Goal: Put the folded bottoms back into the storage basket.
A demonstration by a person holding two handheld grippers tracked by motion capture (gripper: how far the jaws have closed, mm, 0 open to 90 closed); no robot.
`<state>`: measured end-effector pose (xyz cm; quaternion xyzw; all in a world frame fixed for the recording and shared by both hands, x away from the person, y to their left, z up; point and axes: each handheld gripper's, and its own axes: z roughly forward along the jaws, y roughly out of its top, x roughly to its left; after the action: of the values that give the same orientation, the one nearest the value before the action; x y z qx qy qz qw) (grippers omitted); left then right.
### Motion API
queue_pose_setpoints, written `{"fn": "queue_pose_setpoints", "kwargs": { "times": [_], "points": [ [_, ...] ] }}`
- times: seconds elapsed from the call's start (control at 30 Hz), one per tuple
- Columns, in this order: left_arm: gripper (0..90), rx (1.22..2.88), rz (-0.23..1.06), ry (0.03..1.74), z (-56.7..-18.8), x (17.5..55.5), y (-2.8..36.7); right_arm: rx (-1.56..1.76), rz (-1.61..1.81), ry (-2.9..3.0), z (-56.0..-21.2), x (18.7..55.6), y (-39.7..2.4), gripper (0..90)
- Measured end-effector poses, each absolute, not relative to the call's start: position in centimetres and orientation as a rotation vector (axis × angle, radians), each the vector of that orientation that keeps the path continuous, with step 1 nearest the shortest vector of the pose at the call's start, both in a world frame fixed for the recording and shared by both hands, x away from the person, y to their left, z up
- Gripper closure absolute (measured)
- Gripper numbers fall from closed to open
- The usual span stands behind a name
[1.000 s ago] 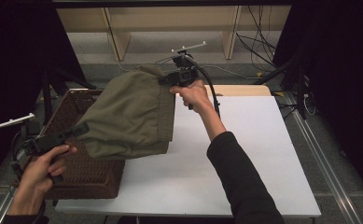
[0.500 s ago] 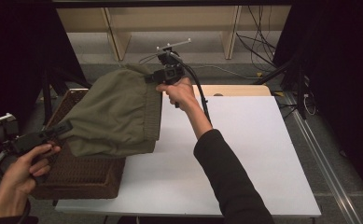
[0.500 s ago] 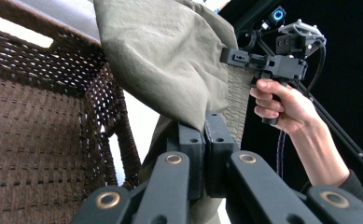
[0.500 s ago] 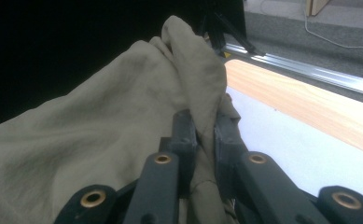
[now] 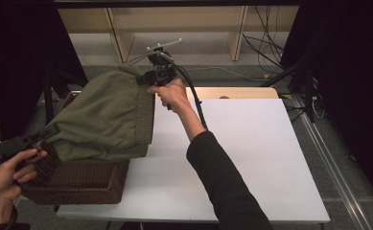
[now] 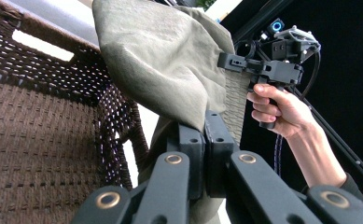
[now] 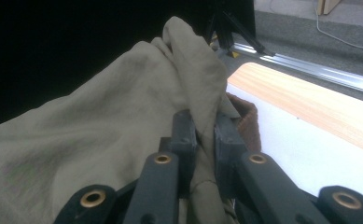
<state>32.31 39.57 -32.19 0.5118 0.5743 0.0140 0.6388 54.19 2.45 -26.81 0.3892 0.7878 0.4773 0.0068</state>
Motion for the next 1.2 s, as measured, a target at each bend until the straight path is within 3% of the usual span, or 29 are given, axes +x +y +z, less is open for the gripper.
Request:
{"fn": "queue_pose_setpoints", "kwargs": {
  "times": [1.2],
  "points": [
    [87.5, 1.107, 0.105, 1.346, -32.1, 30.4, 45.0, 1.170, 1.521, 2.497, -27.6, 53.2, 8.1, 82.3]
  ]
}}
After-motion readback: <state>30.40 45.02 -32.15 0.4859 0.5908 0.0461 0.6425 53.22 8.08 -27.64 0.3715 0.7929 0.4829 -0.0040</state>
